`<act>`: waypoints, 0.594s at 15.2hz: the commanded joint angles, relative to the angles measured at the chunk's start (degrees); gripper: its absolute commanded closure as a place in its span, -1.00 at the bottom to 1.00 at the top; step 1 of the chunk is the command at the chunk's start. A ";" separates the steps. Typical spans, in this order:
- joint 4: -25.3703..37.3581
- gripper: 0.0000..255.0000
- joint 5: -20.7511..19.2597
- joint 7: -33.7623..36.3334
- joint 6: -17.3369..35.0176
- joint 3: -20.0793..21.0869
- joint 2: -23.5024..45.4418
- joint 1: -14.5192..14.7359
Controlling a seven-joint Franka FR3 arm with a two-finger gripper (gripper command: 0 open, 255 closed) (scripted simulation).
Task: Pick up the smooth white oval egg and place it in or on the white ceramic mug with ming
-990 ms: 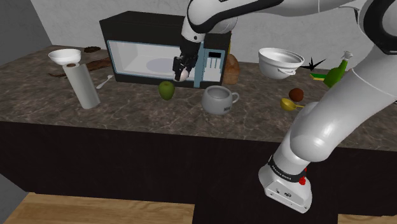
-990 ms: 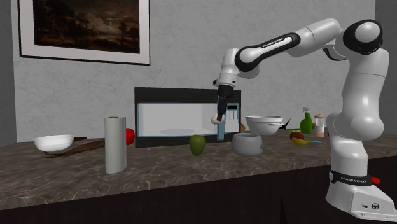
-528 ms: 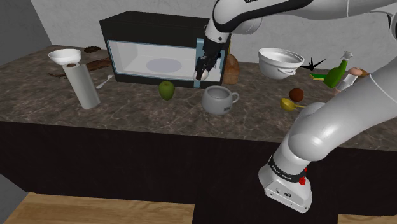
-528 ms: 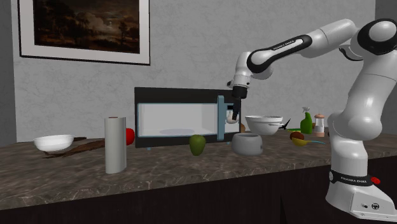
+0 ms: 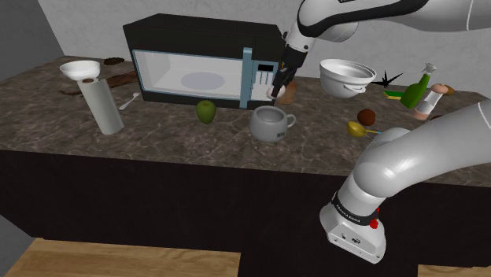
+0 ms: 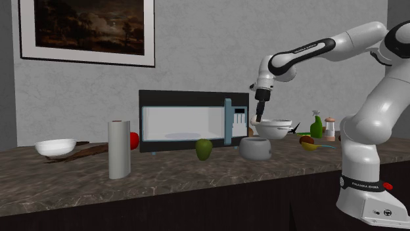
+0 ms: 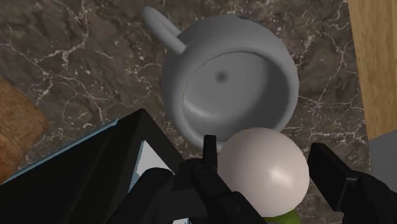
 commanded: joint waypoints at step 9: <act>-6.32 1.00 -0.38 -3.24 6.87 -2.14 0.93 -0.74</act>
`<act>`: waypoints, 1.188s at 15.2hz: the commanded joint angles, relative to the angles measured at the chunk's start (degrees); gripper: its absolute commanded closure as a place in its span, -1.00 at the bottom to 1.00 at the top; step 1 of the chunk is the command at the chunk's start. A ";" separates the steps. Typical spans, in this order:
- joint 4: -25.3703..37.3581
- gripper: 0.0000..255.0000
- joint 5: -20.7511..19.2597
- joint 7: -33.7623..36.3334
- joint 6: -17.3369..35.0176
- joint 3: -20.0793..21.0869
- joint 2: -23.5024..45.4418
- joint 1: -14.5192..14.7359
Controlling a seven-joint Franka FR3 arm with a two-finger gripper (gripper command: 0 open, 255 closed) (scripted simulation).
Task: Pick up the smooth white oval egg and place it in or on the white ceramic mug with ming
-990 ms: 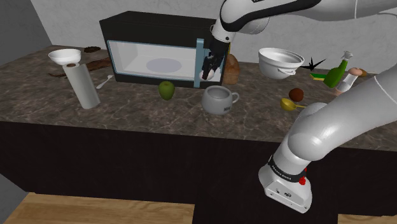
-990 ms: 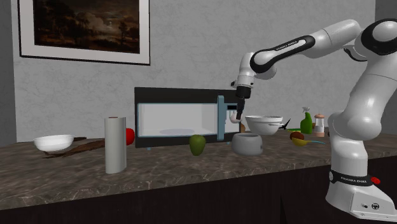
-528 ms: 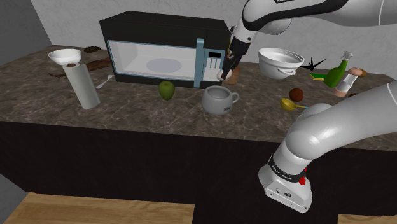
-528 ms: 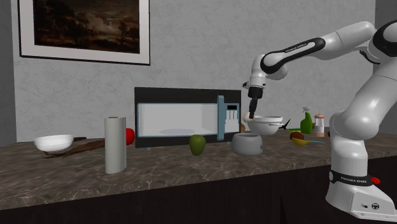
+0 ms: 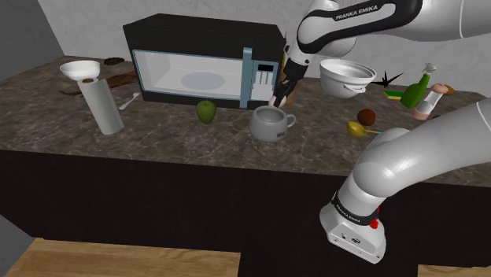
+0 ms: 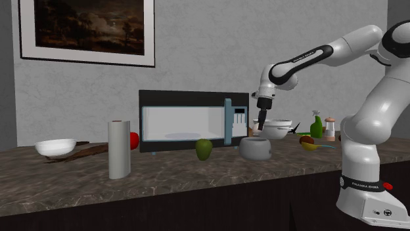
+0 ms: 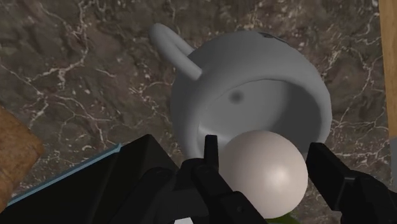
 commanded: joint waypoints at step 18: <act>-3.17 -1.00 0.36 -1.04 4.69 -0.54 1.56 0.17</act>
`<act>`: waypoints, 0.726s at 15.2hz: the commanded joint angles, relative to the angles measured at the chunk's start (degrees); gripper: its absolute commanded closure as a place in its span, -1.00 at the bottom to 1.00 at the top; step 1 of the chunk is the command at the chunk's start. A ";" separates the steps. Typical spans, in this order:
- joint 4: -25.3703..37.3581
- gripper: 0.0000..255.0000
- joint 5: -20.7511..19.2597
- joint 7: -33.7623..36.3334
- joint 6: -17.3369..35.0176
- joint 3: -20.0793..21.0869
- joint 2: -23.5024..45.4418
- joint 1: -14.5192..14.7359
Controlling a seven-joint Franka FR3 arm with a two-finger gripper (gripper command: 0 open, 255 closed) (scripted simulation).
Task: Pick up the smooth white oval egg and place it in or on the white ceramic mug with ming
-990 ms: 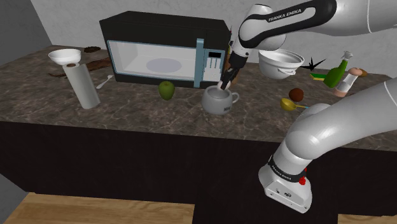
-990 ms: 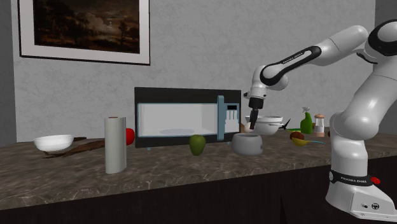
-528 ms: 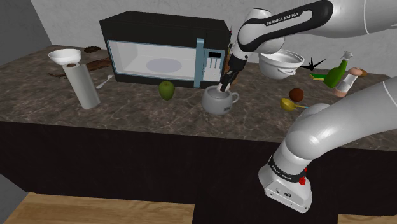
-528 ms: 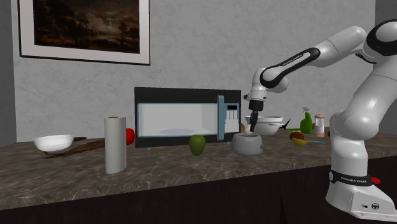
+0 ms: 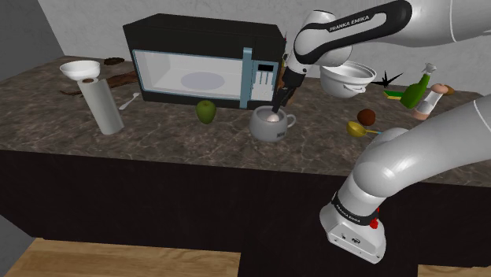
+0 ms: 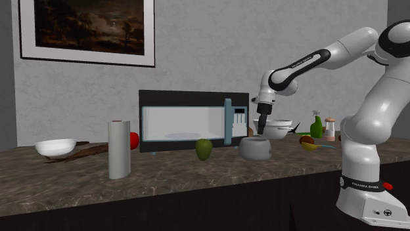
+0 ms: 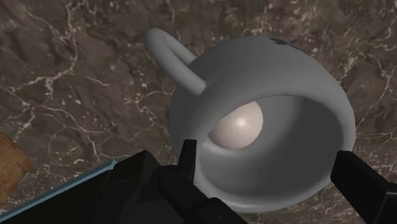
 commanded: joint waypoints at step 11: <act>4.94 -1.00 -1.10 0.65 -8.28 0.06 -3.32 -0.94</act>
